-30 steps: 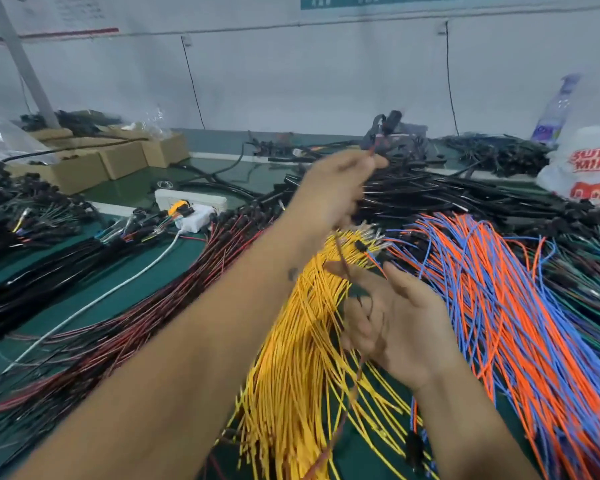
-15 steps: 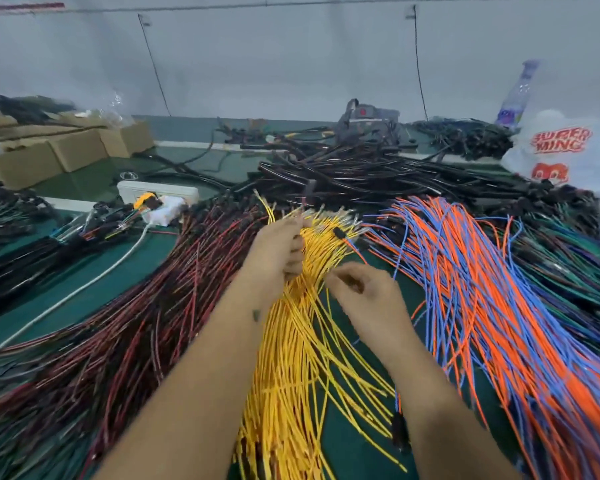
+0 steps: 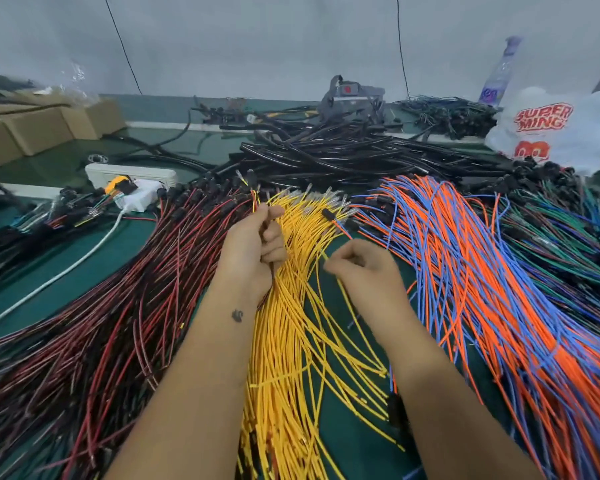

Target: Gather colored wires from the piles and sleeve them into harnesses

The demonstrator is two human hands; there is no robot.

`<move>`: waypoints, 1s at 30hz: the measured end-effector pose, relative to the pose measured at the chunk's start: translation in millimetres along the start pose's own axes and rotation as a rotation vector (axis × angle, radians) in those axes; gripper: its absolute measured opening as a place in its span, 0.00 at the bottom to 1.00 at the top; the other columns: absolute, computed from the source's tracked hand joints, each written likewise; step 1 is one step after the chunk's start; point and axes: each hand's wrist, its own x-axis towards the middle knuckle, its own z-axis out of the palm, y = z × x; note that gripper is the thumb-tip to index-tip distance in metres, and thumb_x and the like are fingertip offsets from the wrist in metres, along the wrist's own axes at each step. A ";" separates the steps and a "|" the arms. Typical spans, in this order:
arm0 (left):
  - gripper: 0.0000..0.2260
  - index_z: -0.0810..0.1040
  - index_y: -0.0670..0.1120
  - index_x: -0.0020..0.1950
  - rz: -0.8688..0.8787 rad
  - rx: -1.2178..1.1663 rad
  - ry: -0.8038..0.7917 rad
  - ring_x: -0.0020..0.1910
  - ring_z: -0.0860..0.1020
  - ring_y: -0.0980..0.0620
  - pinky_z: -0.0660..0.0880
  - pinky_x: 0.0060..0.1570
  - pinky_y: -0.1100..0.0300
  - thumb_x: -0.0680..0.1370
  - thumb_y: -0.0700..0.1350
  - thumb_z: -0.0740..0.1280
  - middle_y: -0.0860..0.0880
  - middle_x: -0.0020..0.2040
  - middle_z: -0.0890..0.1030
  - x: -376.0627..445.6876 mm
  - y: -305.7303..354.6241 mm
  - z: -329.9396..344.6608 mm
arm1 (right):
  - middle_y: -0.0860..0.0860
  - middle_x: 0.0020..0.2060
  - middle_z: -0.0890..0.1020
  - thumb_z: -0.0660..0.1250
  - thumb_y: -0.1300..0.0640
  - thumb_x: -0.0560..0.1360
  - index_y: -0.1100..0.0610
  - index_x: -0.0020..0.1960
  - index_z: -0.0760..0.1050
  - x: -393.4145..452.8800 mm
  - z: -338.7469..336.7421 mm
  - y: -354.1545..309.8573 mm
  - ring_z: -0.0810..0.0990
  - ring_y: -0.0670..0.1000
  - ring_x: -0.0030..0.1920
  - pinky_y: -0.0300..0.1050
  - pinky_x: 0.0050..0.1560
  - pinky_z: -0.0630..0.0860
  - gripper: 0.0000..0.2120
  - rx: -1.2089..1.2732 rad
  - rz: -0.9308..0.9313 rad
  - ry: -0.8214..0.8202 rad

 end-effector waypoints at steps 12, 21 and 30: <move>0.12 0.77 0.41 0.53 -0.081 0.171 -0.031 0.19 0.66 0.60 0.62 0.17 0.70 0.83 0.44 0.55 0.50 0.30 0.77 -2.8 -2.7 4.3 | 0.51 0.26 0.72 0.67 0.65 0.67 0.53 0.28 0.74 -7.8 1.8 -11.2 0.70 0.44 0.26 0.37 0.30 0.67 0.12 0.021 -0.013 -0.554; 0.13 0.80 0.46 0.45 -0.096 0.696 -0.380 0.20 0.57 0.59 0.53 0.19 0.69 0.82 0.46 0.58 0.53 0.25 0.61 -20.1 -10.5 19.5 | 0.45 0.25 0.72 0.65 0.55 0.79 0.56 0.41 0.74 6.9 -5.5 -0.2 0.69 0.44 0.25 0.34 0.27 0.67 0.08 0.473 0.033 0.135; 0.13 0.79 0.47 0.42 -0.046 0.892 -0.340 0.21 0.60 0.56 0.56 0.21 0.67 0.83 0.46 0.58 0.51 0.26 0.68 -21.2 -21.9 29.8 | 0.46 0.27 0.78 0.68 0.61 0.76 0.56 0.35 0.78 9.6 -12.5 5.0 0.72 0.42 0.29 0.33 0.31 0.69 0.10 0.330 0.034 0.134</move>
